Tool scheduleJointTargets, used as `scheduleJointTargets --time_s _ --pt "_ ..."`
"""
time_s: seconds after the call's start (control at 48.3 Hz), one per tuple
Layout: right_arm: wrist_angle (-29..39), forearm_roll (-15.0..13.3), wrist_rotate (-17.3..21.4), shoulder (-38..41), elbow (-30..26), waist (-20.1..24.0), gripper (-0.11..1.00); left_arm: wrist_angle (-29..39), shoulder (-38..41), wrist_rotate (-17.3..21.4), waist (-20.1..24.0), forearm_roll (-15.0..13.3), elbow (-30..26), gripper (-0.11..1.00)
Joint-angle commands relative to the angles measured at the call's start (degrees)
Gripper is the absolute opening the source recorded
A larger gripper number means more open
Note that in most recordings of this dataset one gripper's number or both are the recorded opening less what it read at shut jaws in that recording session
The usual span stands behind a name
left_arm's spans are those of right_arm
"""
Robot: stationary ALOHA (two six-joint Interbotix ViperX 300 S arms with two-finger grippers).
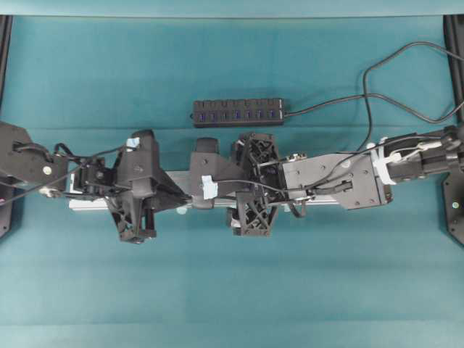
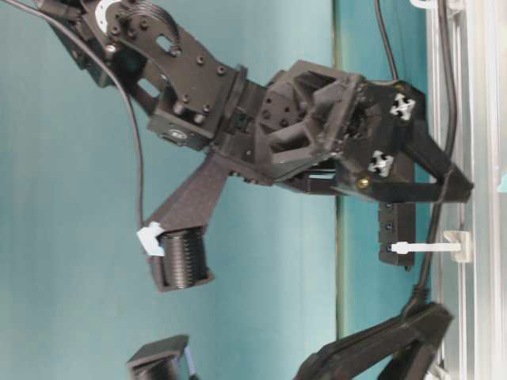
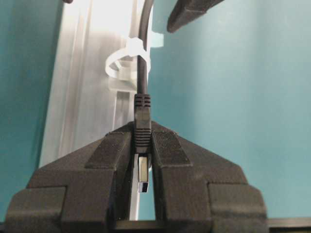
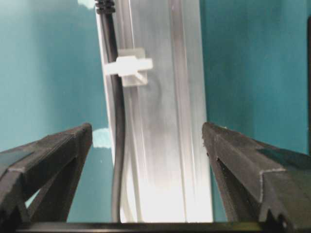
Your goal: Pass the USB cable through three rings with both arms.
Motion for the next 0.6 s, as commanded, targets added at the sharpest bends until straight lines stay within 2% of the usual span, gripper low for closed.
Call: scheduleJointTargets --time_s 0.0,0.331,0.58 --pt "-0.8 -0.3 0.2 -1.5 -1.1 0.0 0.68 1.0 -2.9 0.4 -0.1 0.1 -0.4 0.13" --pt "-7.6 -0.3 0.4 -0.8 -3.3 -0.4 0.67 5.1 -11.6 0.7 0.3 0.1 -0.6 0.13" --pt "-11.5 -0.3 0.4 0.8 -8.2 -0.7 0.67 8.3 -13.4 0.7 0.9 0.1 -0.7 0.13"
